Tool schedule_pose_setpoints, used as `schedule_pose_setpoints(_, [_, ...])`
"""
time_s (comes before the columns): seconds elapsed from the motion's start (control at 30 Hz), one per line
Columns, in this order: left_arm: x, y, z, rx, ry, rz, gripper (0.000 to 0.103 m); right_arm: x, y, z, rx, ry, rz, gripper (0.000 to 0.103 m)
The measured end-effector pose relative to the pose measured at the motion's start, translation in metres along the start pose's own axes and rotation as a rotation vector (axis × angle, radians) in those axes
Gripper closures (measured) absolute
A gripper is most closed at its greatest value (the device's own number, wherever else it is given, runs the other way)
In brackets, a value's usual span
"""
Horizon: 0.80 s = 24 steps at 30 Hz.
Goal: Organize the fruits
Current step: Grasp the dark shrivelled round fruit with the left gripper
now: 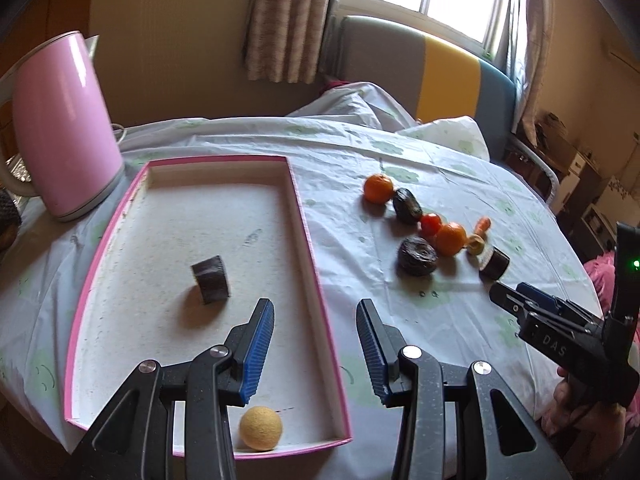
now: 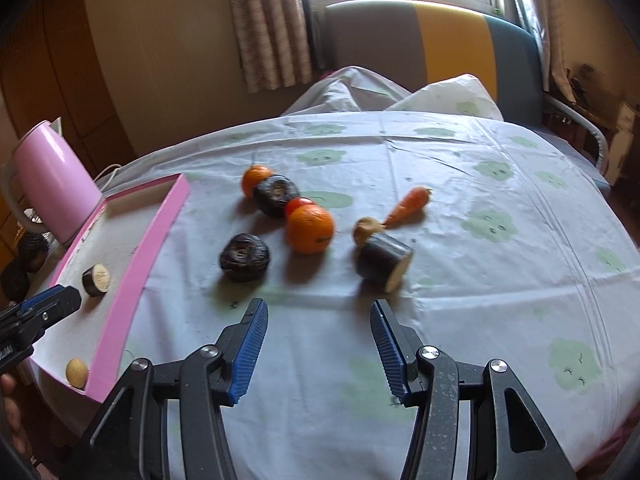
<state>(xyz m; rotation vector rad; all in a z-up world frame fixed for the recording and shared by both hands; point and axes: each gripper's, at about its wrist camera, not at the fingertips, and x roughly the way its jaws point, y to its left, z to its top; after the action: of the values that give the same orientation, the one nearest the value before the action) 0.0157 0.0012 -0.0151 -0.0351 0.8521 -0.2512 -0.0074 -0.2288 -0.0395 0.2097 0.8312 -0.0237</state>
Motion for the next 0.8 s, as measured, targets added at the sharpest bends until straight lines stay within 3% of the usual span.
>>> schedule_pose_setpoints(0.27, [0.014,-0.032,0.01,0.076,0.029,-0.083,0.059,-0.002,-0.026,-0.001,0.053,0.005,-0.045,0.049])
schedule_pose_setpoints(0.43, [0.036,-0.058,0.02,0.118,0.068,-0.122,0.051,-0.006,-0.037,0.001,0.073,-0.007,-0.064,0.049])
schedule_pose_setpoints(0.5, [0.044,-0.066,0.024,0.128,0.074,-0.115,0.046,-0.007,-0.042,0.002,0.087,-0.01,-0.07,0.047])
schedule_pose_setpoints(0.8, [0.088,-0.093,0.037,0.141,0.108,-0.086,0.045,-0.004,-0.065,0.002,0.14,-0.005,-0.08,0.047])
